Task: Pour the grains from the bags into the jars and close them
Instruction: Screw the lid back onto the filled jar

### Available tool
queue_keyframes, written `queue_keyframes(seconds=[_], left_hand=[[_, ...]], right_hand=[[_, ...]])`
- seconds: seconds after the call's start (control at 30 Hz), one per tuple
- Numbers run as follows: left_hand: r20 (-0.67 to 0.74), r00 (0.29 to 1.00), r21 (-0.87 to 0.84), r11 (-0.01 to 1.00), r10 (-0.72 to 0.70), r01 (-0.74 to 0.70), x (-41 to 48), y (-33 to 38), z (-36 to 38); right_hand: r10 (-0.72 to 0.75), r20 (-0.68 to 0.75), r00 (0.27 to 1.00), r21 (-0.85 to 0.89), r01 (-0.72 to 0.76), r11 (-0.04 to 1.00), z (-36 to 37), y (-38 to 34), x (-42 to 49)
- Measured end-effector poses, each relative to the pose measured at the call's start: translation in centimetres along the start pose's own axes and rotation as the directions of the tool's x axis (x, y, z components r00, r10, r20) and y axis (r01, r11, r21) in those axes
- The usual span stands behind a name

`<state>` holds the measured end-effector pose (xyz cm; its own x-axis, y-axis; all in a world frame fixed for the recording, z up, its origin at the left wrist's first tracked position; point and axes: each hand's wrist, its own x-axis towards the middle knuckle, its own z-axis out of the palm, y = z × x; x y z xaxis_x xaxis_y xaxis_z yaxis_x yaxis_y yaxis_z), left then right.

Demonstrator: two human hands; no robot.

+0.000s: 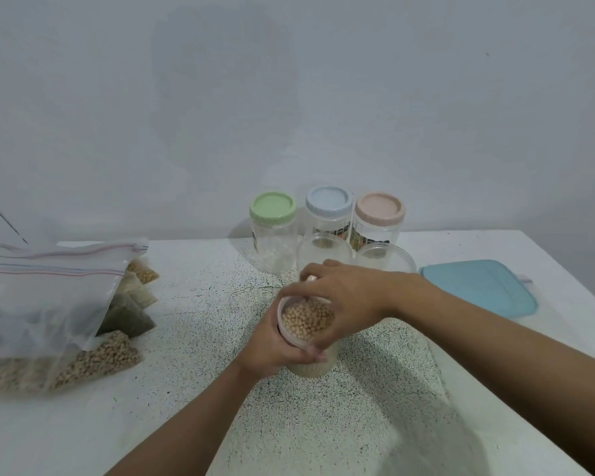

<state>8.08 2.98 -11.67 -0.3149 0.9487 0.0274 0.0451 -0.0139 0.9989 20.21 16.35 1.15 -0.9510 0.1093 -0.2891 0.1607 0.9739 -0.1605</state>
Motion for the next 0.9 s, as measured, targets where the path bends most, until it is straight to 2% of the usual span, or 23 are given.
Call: queue_keyframes(seconds=[0.07,0.17,0.3,0.43,0.53,0.67,0.8,0.83,0.9], left_hand=[[0.006,1.0,0.01,1.0,0.0,-0.001,-0.2,0.2,0.0],[-0.002,1.0,0.003,1.0,0.008,-0.008,-0.3,0.1,0.0],[-0.022,1.0,-0.001,1.0,0.02,-0.02,-0.2,-0.2,-0.1],[-0.039,0.999,0.056,0.998,0.025,-0.023,-0.1,-0.7,0.0],[-0.025,0.998,0.073,0.996,0.056,-0.054,0.0,-0.7,0.0],[-0.019,0.998,0.06,0.997,0.054,-0.053,0.0,-0.8,-0.3],[0.009,0.999,0.106,0.994,0.031,-0.032,-0.2,-0.1,-0.4],[0.025,0.999,0.126,0.991,0.029,-0.032,-0.2,0.2,-0.5],[0.067,0.997,0.173,0.984,0.022,-0.033,-0.2,0.5,-0.8]], right_hand=[[-0.068,0.009,0.998,0.026,0.068,0.997,-0.1,0.2,0.0],[-0.09,-0.041,0.995,0.01,0.09,0.996,0.4,0.1,0.5],[-0.082,-0.12,0.989,-0.062,0.075,0.995,1.6,0.3,0.3],[-0.132,-0.281,0.951,-0.206,0.075,0.976,4.4,-0.3,0.3],[-0.114,-0.391,0.913,-0.187,0.042,0.982,5.9,-0.3,0.7],[-0.068,-0.447,0.892,-0.172,-0.011,0.985,6.4,-0.4,0.8],[-0.025,-0.462,0.887,-0.086,-0.016,0.996,7.1,-0.4,0.9],[-0.001,-0.472,0.882,-0.022,-0.011,1.0,7.3,-0.5,0.8],[0.104,-0.491,0.865,0.239,0.019,0.971,8.0,-0.5,0.3]])
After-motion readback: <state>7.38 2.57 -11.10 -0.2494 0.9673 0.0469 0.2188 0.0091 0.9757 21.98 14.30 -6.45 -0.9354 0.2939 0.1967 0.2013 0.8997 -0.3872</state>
